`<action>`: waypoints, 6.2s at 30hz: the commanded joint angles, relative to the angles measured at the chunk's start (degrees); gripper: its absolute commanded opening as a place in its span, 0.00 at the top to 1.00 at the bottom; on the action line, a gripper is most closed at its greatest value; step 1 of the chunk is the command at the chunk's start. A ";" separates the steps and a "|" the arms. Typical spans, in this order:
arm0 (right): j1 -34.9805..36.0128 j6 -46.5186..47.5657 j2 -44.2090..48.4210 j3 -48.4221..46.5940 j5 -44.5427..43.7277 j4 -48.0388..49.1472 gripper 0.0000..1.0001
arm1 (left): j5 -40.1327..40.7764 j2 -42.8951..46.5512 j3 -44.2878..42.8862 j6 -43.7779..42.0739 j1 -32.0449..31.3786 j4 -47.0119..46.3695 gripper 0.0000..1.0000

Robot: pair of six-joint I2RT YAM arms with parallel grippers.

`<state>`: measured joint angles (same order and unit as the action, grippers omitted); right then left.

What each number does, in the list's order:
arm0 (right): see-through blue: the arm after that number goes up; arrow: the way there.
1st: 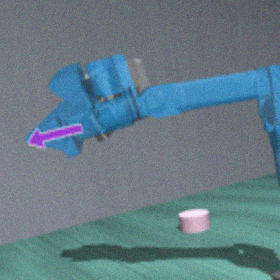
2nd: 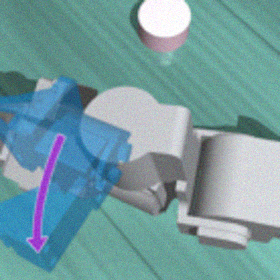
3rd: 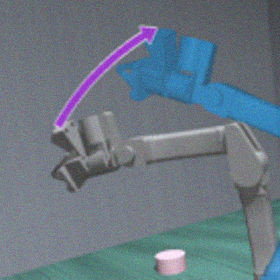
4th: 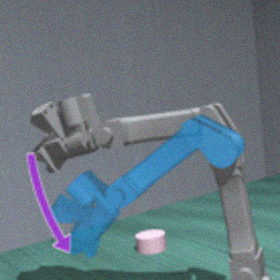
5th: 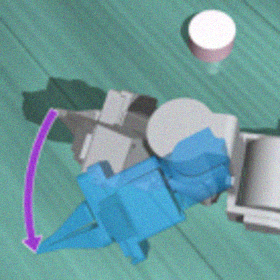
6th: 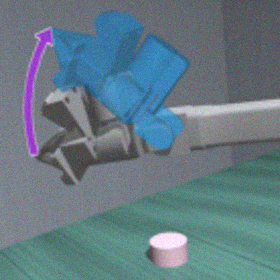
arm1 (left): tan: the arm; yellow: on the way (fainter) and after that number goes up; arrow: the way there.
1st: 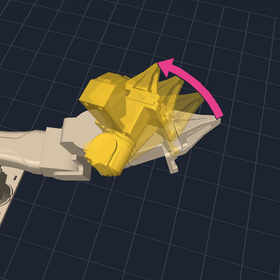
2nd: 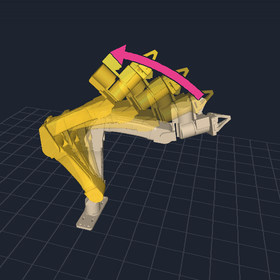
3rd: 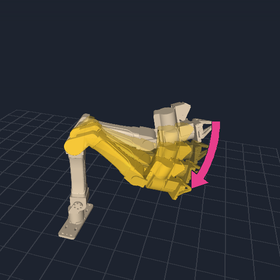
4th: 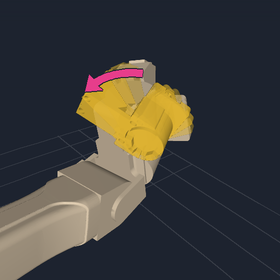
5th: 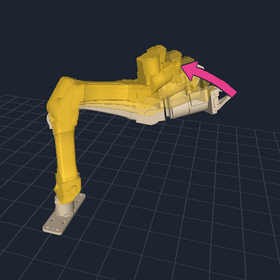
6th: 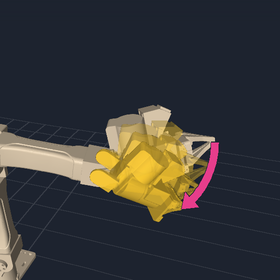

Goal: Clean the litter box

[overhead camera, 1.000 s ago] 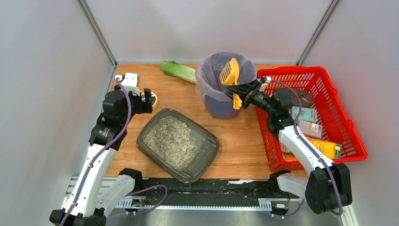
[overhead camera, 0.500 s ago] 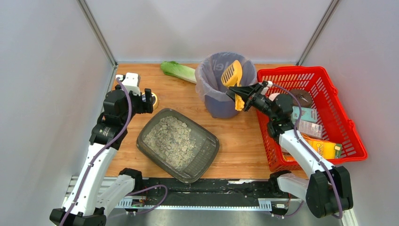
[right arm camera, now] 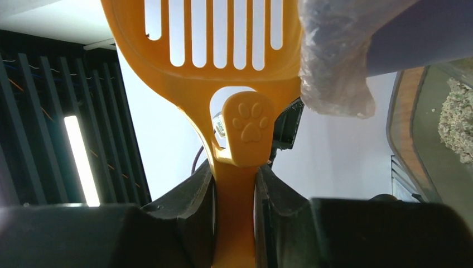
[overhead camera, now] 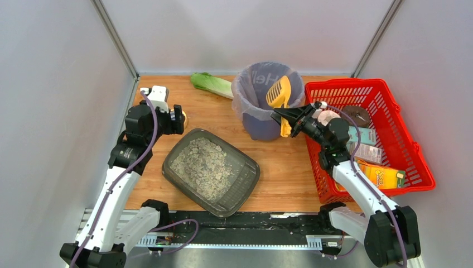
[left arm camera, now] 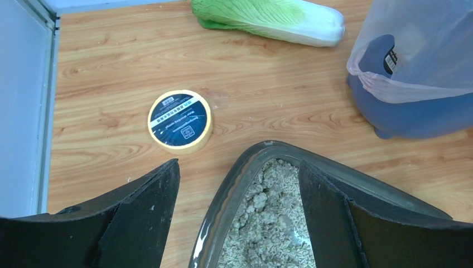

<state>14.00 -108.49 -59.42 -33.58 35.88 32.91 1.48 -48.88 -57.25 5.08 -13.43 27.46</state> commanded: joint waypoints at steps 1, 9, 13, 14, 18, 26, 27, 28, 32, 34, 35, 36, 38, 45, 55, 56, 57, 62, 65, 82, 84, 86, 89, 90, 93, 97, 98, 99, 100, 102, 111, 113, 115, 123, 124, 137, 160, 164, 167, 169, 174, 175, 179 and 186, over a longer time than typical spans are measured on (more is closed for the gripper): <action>-0.73 6.15 0.44 -3.06 0.15 -2.30 1.00 | -1.21 0.19 -1.11 0.81 -0.10 -0.92 0.14; -0.55 42.44 4.40 -25.19 -4.75 -43.94 1.00 | -7.18 1.51 -2.59 3.88 -0.10 -2.67 0.14; 0.15 56.78 4.49 -34.35 -9.07 -55.84 1.00 | -9.82 1.51 -5.58 7.04 -0.10 -1.72 0.14; 1.46 60.90 4.31 -35.84 -9.59 -57.32 1.00 | -10.70 1.25 -7.59 7.57 -0.10 -0.93 0.14; 10.58 74.85 0.89 -41.99 -17.13 -65.93 1.00 | -13.33 0.10 -12.52 10.91 -0.02 3.20 0.13; 33.79 95.29 -5.97 -49.04 -47.37 -79.04 1.00 | -27.12 0.10 -15.96 22.86 0.33 0.23 0.06; 35.29 97.22 -6.76 -48.51 -48.96 -79.22 1.00 | -28.53 -0.16 -15.87 23.82 0.68 -0.73 0.06; 36.87 100.54 -7.11 -48.07 -50.89 -79.40 1.00 | -30.20 -0.42 -15.61 25.75 0.77 -1.27 0.05; 46.62 108.29 -9.05 -46.23 -60.73 -78.88 1.00 | -39.60 -3.23 -14.12 28.76 0.86 -3.29 0.05; 49.01 112.77 -9.22 -44.30 -61.36 -77.47 1.00 | -41.19 -5.34 -13.59 28.32 0.95 -2.77 0.05; 51.37 115.49 -9.05 -43.50 -62.24 -75.73 1.00 | -42.51 -6.13 -13.06 28.14 0.95 -2.68 0.04; 52.35 117.00 -8.79 -42.80 -62.68 -74.66 1.00 | -43.13 -7.35 -12.71 27.97 0.95 -2.68 0.05; 54.89 119.55 -7.91 -40.52 -62.95 -71.51 1.00 | -44.71 -8.42 -11.66 27.53 0.95 -2.68 0.05; 56.84 125.79 -8.78 -39.19 -62.68 -69.56 1.00 | -53.06 -10.44 -6.56 27.87 0.95 -5.92 0.07; 57.72 127.13 -12.39 -40.51 -65.22 -68.42 0.94 | -58.95 -10.88 1.43 32.00 0.77 -14.71 1.00; 57.81 125.38 -12.48 -40.51 -67.50 -68.41 0.75 | -59.04 -10.71 1.70 32.36 0.86 -15.94 1.00; 57.81 124.58 -12.39 -40.25 -68.48 -68.15 0.68 | -58.96 -10.36 1.88 32.53 0.86 -16.21 1.00; 55.53 116.95 -5.81 -35.78 -67.97 -64.90 0.07 | -57.02 -8.60 3.37 36.83 3.40 -22.43 1.00; 51.58 111.41 0.59 -32.96 -61.30 -63.41 0.00 | -57.55 -7.55 4.95 41.67 6.39 -27.18 1.00; 25.03 75.19 16.71 -18.28 -18.50 -42.23 0.08 | -57.81 -5.35 9.00 49.50 8.68 -35.02 1.00; 24.85 74.13 15.83 -17.75 -17.25 -40.21 0.12 | -57.55 -4.99 9.18 49.59 8.68 -35.11 1.00; 24.85 72.46 14.68 -16.43 -15.49 -38.28 0.17 | -57.55 -4.73 9.18 49.59 8.68 -35.20 1.00; 24.85 69.65 14.07 -14.59 -14.00 -33.45 0.22 | -57.90 -4.82 9.27 49.59 8.68 -35.29 1.00; 24.85 69.03 13.98 -14.23 -13.56 -30.39 0.25 | -57.81 -4.82 9.53 49.50 8.68 -35.29 1.00; 24.85 67.10 12.84 -13.26 -11.80 -27.12 0.37 | -57.55 -4.82 9.88 48.27 8.68 -35.11 1.00; 24.76 66.39 12.75 -12.47 -12.23 -26.40 0.65 | -57.90 -4.91 9.88 47.21 8.68 -34.59 1.00; 24.76 66.39 13.10 -12.21 -12.41 -26.23 0.72 | -58.08 -4.99 9.71 46.08 8.68 -34.06 1.00; 24.76 66.21 13.62 -11.86 -12.76 -26.14 0.78 | -58.86 -5.08 9.44 45.11 8.60 -33.10 1.00; 24.85 66.30 14.15 -11.51 -13.55 -26.14 0.89 | -58.78 -5.17 9.09 43.71 8.60 -29.69 1.00; 24.76 67.00 15.38 -10.98 -14.95 -26.92 1.00 | -58.34 -5.08 8.30 38.62 8.60 -25.38 1.00; 24.76 70.69 20.13 -11.24 -23.75 -39.47 1.00 | -50.88 -3.94 5.85 23.58 8.60 -9.30 0.25; 24.85 70.87 20.39 -12.81 -24.89 -42.21 1.00 | -48.07 -3.94 3.31 18.40 8.60 -5.34 0.25; 24.85 70.69 20.92 -13.96 -25.94 -46.78 1.00 | -41.66 -2.63 1.80 13.58 8.68 -0.58 0.24; 24.85 72.36 21.54 -20.64 -31.13 -65.40 1.00 | -16.11 1.95 3.21 3.89 8.68 5.47 0.23; 24.85 72.36 21.54 -20.82 -30.61 -66.12 1.00 | -14.06 1.34 2.85 2.06 8.68 7.06 0.23; 28.27 60.51 16.97 -26.62 -26.12 -73.78 1.00 | -7.10 -5.52 2.76 0.02 8.60 14.19 0.23; 45.41 53.90 -6.58 -32.33 -40.01 -75.79 1.00 | -0.16 -15.27 1.53 -1.04 3.50 19.56 0.32; 45.50 54.96 -12.72 -38.38 -42.81 -82.36 1.00 | 0.02 -16.16 1.53 -0.95 3.24 19.74 0.39; 45.42 53.03 -15.37 -38.23 -43.70 -82.84 1.00 | -0.07 -16.68 1.71 -0.86 2.97 19.56 0.43; 45.33 51.10 -15.81 -36.47 -42.39 -79.68 1.00 | -0.42 -17.38 1.53 -0.95 2.80 19.56 0.47; 44.45 48.02 -17.22 -31.38 -42.03 -71.24 1.00 | -1.21 -18.18 1.27 -0.95 2.80 19.91 0.50; 44.45 46.97 -17.05 -29.37 -42.03 -70.09 1.00 | -1.21 -18.18 1.44 -0.95 2.71 19.91 0.51; 44.10 44.25 -16.78 -24.87 -42.64 -64.12 1.00 | -0.86 -18.26 1.44 -1.04 2.80 19.91 0.51; 44.10 40.55 -17.57 -18.28 -44.49 -56.12 1.00 | -1.21 -19.32 1.27 -0.95 2.80 20.00 0.52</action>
<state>58.30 -65.25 -75.59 -56.10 -4.69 -26.87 1.56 -67.61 -53.98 4.54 -10.37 47.03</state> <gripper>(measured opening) 0.208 0.486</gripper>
